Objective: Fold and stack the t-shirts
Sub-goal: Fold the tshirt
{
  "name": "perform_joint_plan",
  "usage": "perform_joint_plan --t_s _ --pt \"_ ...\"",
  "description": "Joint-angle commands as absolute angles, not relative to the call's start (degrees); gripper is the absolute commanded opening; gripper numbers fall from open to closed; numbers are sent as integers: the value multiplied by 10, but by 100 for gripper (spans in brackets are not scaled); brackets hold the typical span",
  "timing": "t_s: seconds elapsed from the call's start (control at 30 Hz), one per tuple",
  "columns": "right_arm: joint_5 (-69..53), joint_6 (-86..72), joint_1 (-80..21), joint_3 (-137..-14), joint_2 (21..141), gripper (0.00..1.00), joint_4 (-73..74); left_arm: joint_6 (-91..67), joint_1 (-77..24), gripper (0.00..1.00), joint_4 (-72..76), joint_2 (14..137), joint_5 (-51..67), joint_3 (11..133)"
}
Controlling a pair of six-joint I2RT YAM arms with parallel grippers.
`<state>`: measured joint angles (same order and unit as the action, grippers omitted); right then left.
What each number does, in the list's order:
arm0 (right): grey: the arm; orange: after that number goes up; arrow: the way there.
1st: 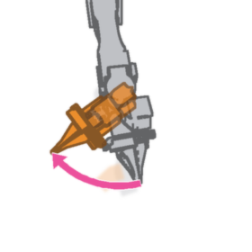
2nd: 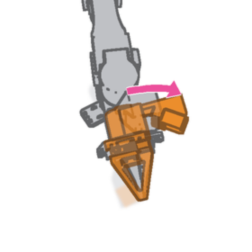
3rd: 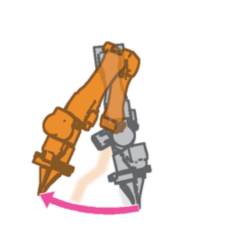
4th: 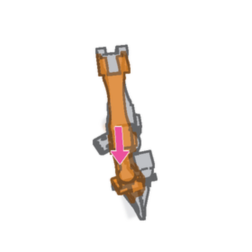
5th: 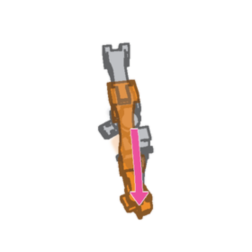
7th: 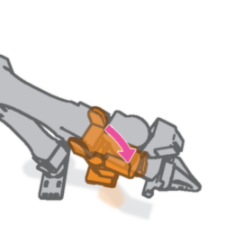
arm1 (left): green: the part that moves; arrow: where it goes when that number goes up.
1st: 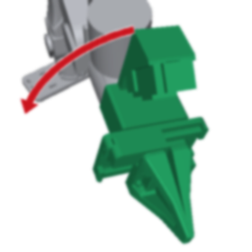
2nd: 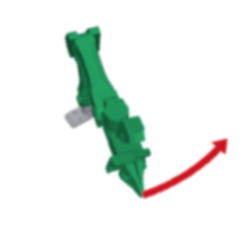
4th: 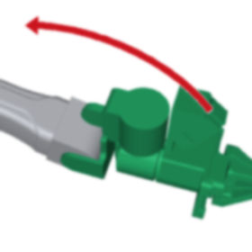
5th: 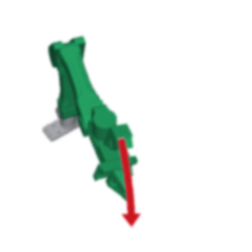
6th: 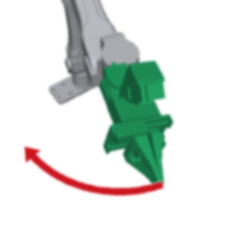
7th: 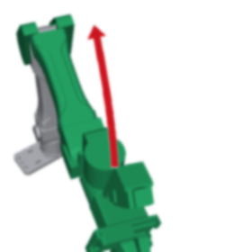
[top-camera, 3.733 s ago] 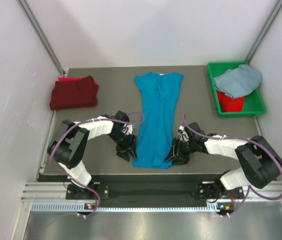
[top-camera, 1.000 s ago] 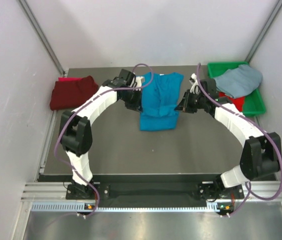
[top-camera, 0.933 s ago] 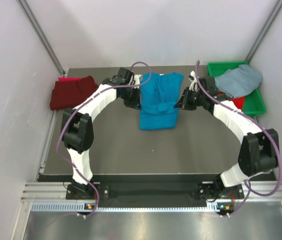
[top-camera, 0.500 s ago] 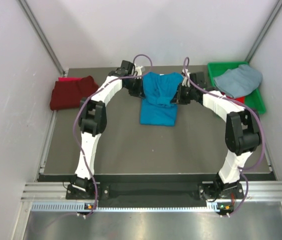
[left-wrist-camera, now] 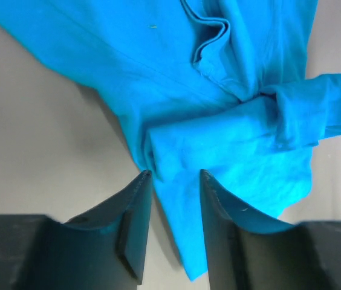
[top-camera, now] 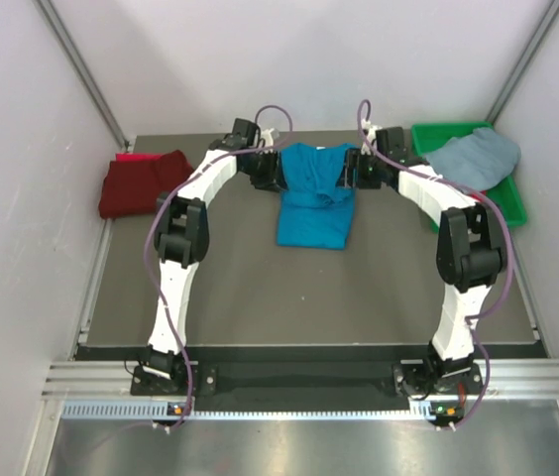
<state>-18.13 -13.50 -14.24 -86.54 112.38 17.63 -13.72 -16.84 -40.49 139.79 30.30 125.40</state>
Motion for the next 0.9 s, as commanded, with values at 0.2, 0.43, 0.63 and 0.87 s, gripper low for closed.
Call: perform_joint_plan --t_s 0.2,0.43,0.63,0.87 --pt "-227 -113 -142 -908 1088 60 146 -94 -167 42 -306 1211 447 1144" --pt "-280 -156 -173 -859 1118 56 137 -48 -185 25 -424 1300 489 1193" --pt "-302 -158 -178 -872 1141 53 148 -52 -186 25 -427 1338 482 1179" --pt "-316 -164 -187 -850 1143 50 144 -33 -187 24 -452 1356 476 1169"
